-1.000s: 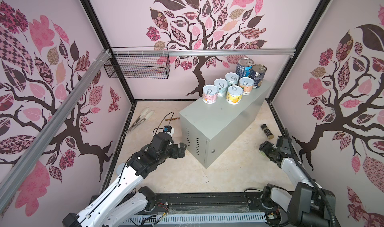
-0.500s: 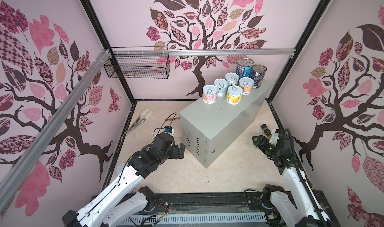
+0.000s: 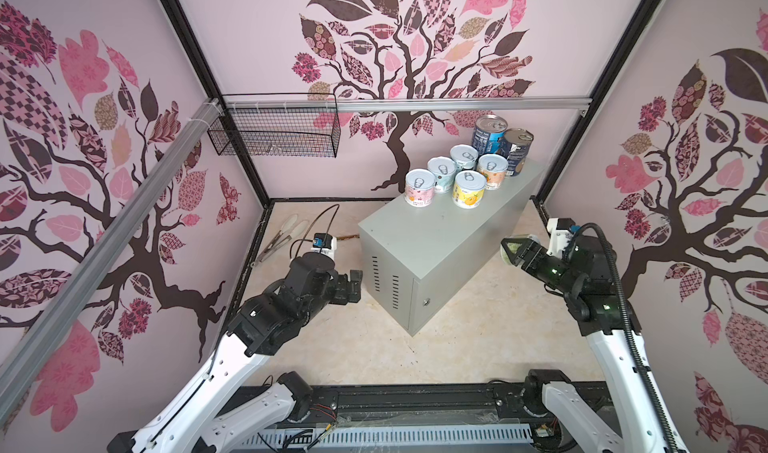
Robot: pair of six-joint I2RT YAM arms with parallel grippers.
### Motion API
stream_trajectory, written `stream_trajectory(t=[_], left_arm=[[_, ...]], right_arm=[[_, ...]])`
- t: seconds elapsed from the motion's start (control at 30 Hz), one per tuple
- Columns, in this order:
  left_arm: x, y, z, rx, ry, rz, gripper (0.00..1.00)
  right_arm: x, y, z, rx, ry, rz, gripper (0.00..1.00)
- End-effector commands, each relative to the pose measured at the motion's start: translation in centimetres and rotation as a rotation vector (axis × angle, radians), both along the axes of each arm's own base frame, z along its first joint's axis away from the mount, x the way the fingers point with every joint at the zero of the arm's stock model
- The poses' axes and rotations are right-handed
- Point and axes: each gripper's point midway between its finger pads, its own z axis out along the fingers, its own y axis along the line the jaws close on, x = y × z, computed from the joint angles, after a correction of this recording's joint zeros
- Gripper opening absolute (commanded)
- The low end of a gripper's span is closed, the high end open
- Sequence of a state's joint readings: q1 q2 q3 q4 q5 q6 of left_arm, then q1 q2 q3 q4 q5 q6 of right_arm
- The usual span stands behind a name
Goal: Place and organize the canned foods onto the counter
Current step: 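Carry the green can up over the cabinet top with the right gripper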
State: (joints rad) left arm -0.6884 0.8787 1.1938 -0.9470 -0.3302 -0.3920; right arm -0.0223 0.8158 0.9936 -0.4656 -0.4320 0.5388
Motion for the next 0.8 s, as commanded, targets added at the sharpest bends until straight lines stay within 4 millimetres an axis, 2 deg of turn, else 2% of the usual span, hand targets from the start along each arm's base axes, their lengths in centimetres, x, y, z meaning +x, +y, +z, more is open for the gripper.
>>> stream_trajectory(t=[0.0, 0.1, 0.2, 0.3, 0.43, 0.6, 0.77], left_arm=[[0.0, 1.8, 3.4, 0.074, -0.08, 0.032, 0.98], [0.0, 2.3, 5.6, 0.08, -0.129, 0.038, 0.98], [0.0, 2.4, 6.9, 0.069, -0.159, 0.039, 0.98], [0.1, 2.2, 7.4, 0.055, -0.171, 0.032, 0.98], [0.6, 1.7, 7.1, 0.022, -0.152, 0.018, 0.98], [1.3, 1.6, 6.2, 0.0, -0.136, 0.021, 0.98], [1.5, 1.9, 5.4, 0.001, -0.137, 0.038, 0.98]], right_arm=[[-0.9, 1.0, 5.2, -0.01, -0.115, 0.054, 0.59], [-1.2, 2.2, 7.6, -0.016, -0.147, 0.106, 0.58], [-1.5, 2.7, 10.1, -0.044, -0.182, 0.132, 0.58], [-1.6, 3.1, 12.4, -0.078, -0.21, 0.149, 0.58], [-1.3, 4.5, 14.5, -0.119, -0.227, 0.191, 0.57], [-1.2, 9.0, 15.8, -0.245, -0.252, 0.263, 0.59], [-0.7, 14.4, 14.9, -0.381, -0.211, 0.372, 0.6]])
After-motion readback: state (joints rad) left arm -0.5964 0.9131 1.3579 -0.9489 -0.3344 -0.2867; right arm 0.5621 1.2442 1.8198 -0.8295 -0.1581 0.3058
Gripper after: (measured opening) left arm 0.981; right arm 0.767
